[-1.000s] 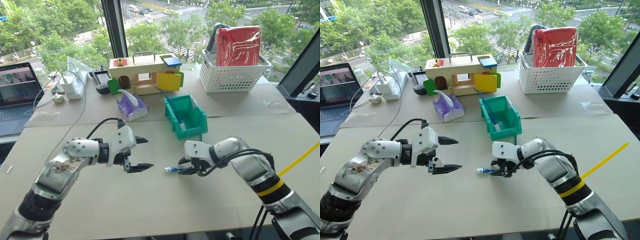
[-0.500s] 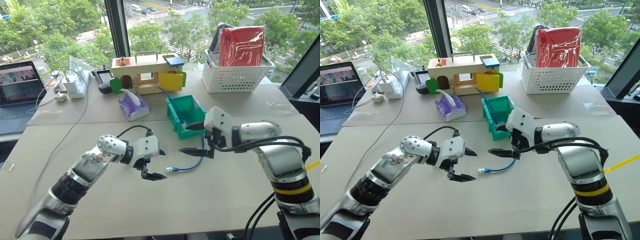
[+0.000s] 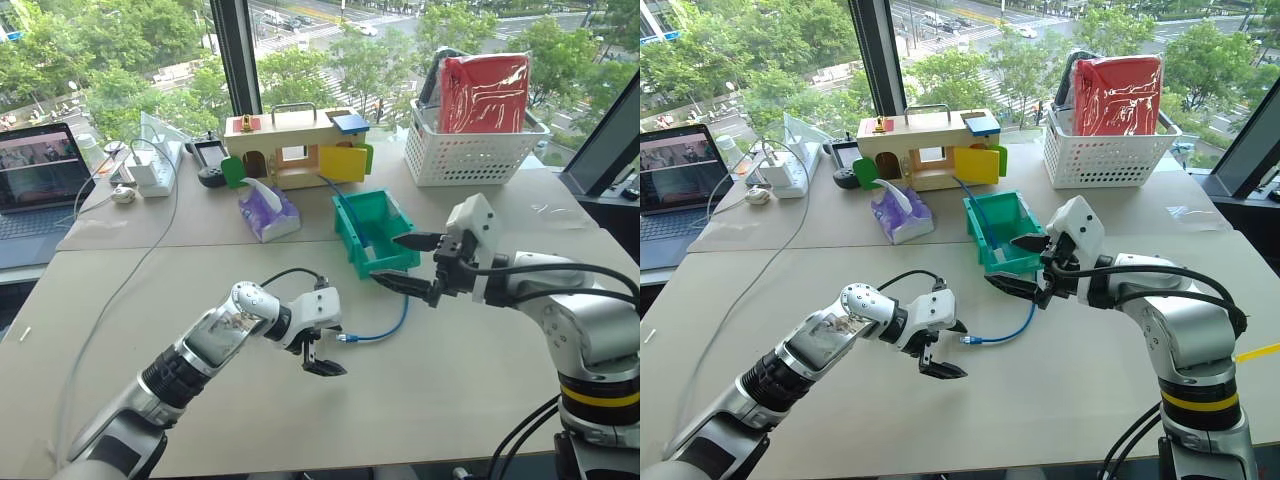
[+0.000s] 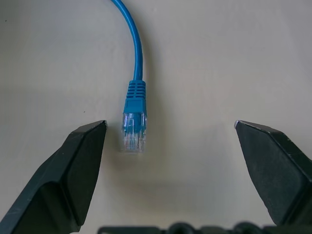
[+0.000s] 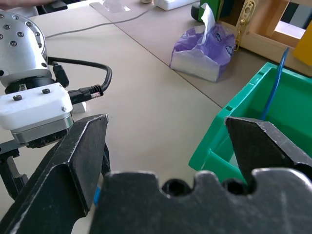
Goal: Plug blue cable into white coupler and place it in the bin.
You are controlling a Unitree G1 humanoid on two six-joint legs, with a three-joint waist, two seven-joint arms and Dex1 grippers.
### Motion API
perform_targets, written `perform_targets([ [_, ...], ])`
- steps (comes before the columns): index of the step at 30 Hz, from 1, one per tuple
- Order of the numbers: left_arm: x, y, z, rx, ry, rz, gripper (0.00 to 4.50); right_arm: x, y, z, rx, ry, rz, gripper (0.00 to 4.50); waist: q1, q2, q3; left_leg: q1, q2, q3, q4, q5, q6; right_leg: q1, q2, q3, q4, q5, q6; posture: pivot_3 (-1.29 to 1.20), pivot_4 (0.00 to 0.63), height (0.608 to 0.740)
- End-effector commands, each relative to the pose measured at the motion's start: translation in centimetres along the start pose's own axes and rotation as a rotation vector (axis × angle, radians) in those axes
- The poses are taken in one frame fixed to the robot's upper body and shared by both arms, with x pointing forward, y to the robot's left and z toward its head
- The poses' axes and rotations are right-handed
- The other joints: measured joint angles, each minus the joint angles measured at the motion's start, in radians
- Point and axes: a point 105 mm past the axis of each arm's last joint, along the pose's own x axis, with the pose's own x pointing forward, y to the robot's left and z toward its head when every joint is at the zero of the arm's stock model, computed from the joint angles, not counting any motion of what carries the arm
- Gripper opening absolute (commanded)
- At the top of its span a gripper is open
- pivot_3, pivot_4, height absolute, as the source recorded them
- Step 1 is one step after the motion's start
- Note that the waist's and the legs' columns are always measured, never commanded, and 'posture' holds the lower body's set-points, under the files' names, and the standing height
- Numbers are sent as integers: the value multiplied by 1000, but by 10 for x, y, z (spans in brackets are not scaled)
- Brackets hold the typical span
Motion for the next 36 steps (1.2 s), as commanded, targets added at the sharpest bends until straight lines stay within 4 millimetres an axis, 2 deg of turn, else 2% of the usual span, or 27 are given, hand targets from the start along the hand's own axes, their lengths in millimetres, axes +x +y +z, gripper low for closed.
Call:
perform_targets([
  [1,-6,6,-11,-60,33,31,4500,-5,-2,13,-25,-30,-13,4444,-1,0,0,0,0,0,0,0,0,0,0,0,0,0,0,0,150,740],
  [4,-6,8,-13,-77,30,42,4500,-3,-2,14,-28,-28,-9,4444,-3,0,0,1,0,0,0,0,0,0,0,0,0,0,0,0,150,740],
  [7,-3,8,-15,-72,25,64,3847,-1,-4,17,-35,-31,-8,4500,-3,0,0,1,0,0,0,0,0,0,0,0,1,0,0,0,150,740],
  [13,2,12,-27,-26,77,110,1583,0,-7,21,-48,-29,-11,4500,-2,0,0,1,0,0,0,0,0,0,0,1,1,0,0,0,150,740],
  [16,3,14,-31,-10,89,134,626,1,-8,21,-56,-24,-14,4500,-3,0,0,2,0,0,0,0,0,1,0,1,1,0,0,0,150,740],
  [24,-2,23,-23,23,48,186,626,1,-9,23,-47,-32,-16,4500,-1,0,0,3,0,1,0,0,0,1,0,1,1,0,0,0,150,740],
  [28,-14,36,12,79,-161,250,626,-7,-11,37,95,-112,-25,4500,0,0,0,2,0,1,0,0,0,1,0,1,1,0,0,0,150,740],
  [29,-17,35,22,114,-217,248,626,-12,-11,43,133,-139,-19,4500,0,0,0,1,0,1,0,0,0,0,-1,1,1,0,0,0,150,740],
  [32,-20,22,48,164,-372,192,626,-47,7,55,104,-124,102,4500,12,0,0,-2,0,0,1,0,0,-2,-2,0,1,1,0,0,150,740],
  [36,-16,3,62,180,-462,81,626,-82,-10,73,80,-98,5,4500,20,0,0,-3,-1,0,2,-2,3,0,-2,-2,-2,2,2,0,150,740],
])
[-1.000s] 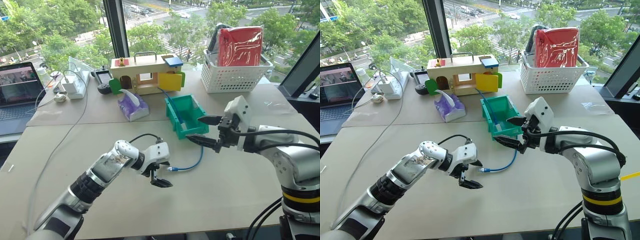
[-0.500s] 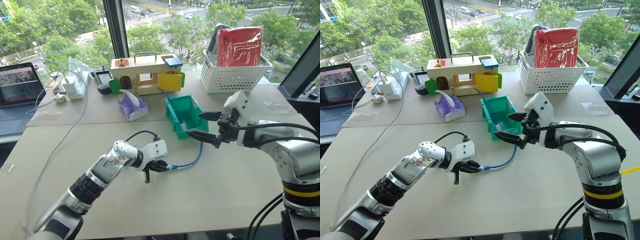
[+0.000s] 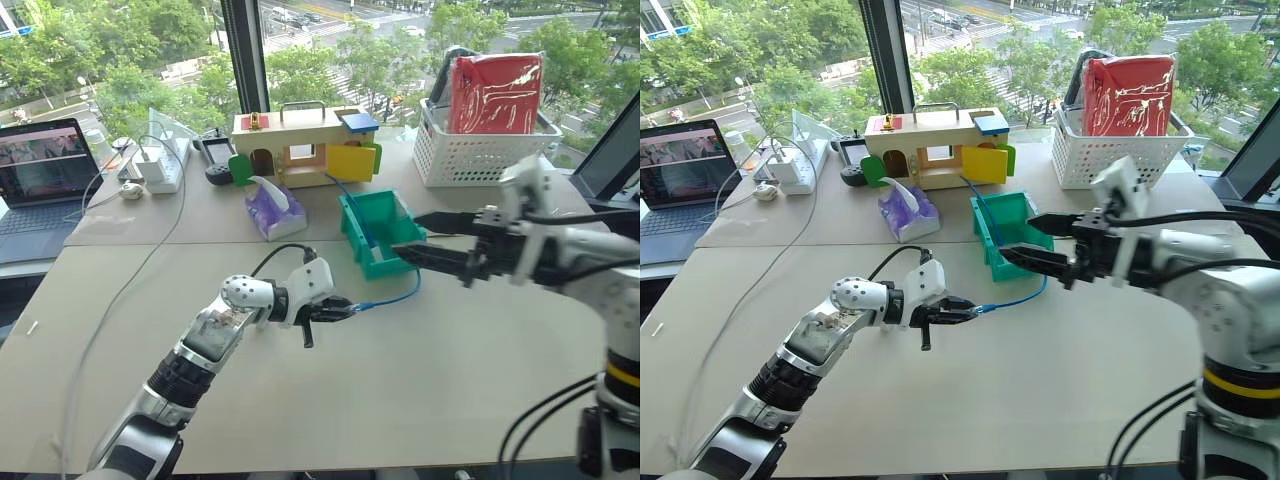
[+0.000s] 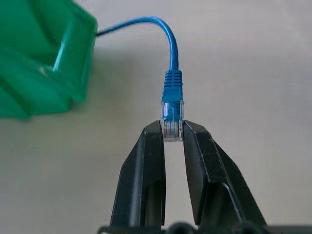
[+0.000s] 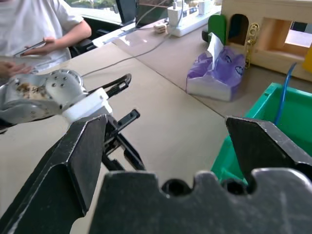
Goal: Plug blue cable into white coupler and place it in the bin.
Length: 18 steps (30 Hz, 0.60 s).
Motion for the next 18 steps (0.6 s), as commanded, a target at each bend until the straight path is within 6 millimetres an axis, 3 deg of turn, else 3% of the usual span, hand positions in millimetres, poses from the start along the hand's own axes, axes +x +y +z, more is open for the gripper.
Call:
perform_targets([
  [1,5,-19,23,29,-112,-113,626,-24,-3,25,-44,-23,-58,4500,-2,0,0,0,-1,1,0,0,1,0,-1,0,0,0,0,0,150,740],
  [7,15,-27,35,42,-182,-192,626,-24,-4,32,-70,-35,-103,4500,-5,0,0,2,0,4,1,-1,2,0,-1,2,-1,0,0,0,150,740],
  [9,20,-20,46,67,-230,-166,626,-24,-4,32,-54,-49,-117,4500,-3,0,0,2,0,5,1,-1,2,0,-2,2,-1,1,0,0,150,740],
  [15,27,24,84,176,-386,111,626,-25,-10,29,32,-152,-235,4500,5,0,0,-1,0,4,8,-2,3,1,-1,2,-1,3,2,0,150,740],
  [18,32,50,89,275,-348,295,626,-24,0,38,14,-192,-226,4500,6,-1,0,-2,0,5,9,-2,3,0,-2,2,-1,3,3,0,150,740],
])
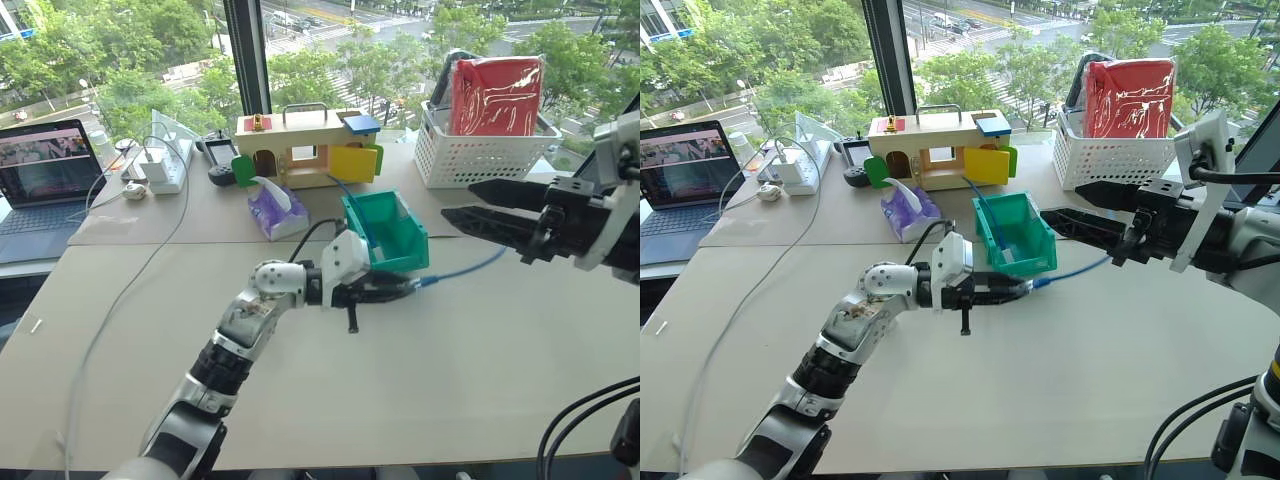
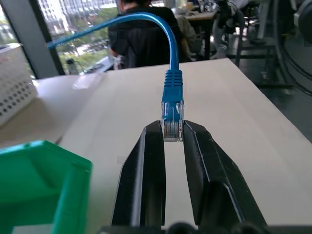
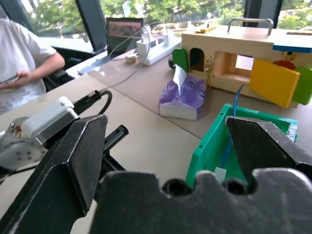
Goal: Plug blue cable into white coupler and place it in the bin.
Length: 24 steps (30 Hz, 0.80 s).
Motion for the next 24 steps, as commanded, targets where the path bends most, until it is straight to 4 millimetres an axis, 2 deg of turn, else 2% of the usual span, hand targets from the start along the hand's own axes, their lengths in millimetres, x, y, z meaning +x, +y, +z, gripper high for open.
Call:
perform_targets([
  [1,5,36,8,174,11,219,626,-7,15,25,-37,-117,6,4500,0,0,0,0,0,1,0,0,0,-1,0,0,0,0,0,0,150,740],
  [3,7,50,13,206,-6,316,626,-8,14,32,5,-163,-7,4500,-2,0,0,0,0,1,0,0,0,0,0,1,0,0,0,0,150,740],
  [6,8,64,18,258,-20,402,626,-7,15,31,75,-188,-10,4500,-1,0,0,0,0,1,0,0,1,0,0,2,0,0,0,0,150,740],
  [8,10,67,29,267,-71,438,626,2,11,11,164,-140,-44,4500,-2,0,0,0,0,2,0,0,1,0,0,2,0,0,1,0,150,740],
  [10,14,59,37,263,-117,420,626,12,2,-3,232,-127,-116,4500,-3,-1,0,0,0,2,0,-1,1,0,0,2,0,0,1,0,150,740],
  [15,17,43,41,257,-152,376,626,24,-15,-9,394,-210,-215,4500,-5,0,0,0,0,6,0,-1,3,-2,0,7,1,1,2,0,150,740],
  [24,17,35,41,228,-152,367,626,33,-22,-3,527,-313,-231,4500,-7,0,0,1,0,7,0,-1,4,-2,1,8,1,2,3,0,150,740],
])
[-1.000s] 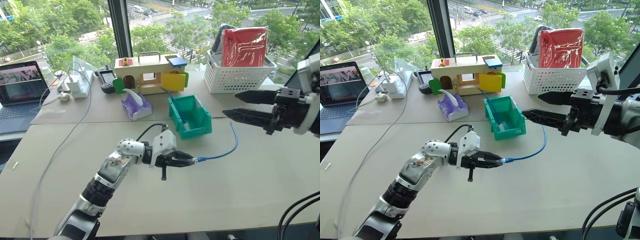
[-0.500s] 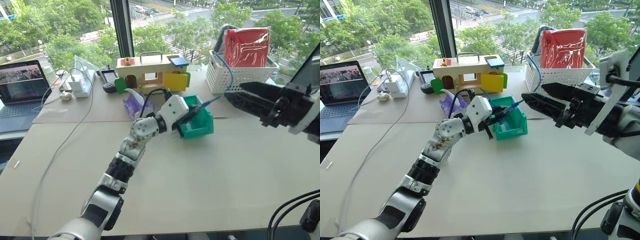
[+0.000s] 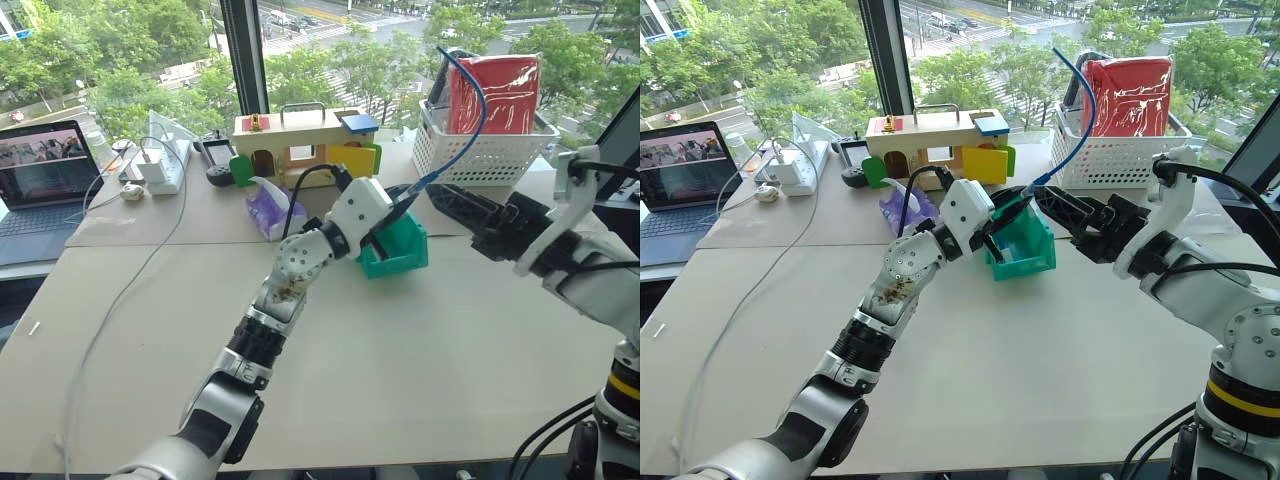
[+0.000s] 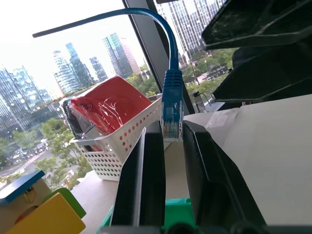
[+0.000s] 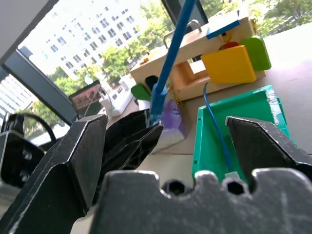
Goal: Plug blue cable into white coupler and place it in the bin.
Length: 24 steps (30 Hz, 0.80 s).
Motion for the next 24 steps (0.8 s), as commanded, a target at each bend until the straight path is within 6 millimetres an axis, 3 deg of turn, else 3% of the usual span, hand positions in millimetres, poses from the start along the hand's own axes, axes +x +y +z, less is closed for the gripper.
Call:
perform_targets([
  [1,2,-3,16,5,-51,-8,626,2,10,16,32,-82,34,4500,0,0,0,0,0,0,0,0,0,0,0,0,0,0,0,0,150,740],
  [13,5,-15,24,20,-68,-55,626,9,9,4,92,-60,27,4500,-4,0,0,0,0,1,0,-1,1,0,1,1,0,0,1,0,150,740],
  [18,4,-15,25,19,-69,-57,596,9,8,0,104,-52,21,3141,-7,0,0,0,0,1,0,-1,1,0,1,2,0,0,1,0,150,740],
  [24,4,-14,25,20,-67,-55,596,6,7,0,110,-50,12,989,-8,0,0,0,0,2,0,-1,1,0,1,2,0,0,1,0,150,740],
])
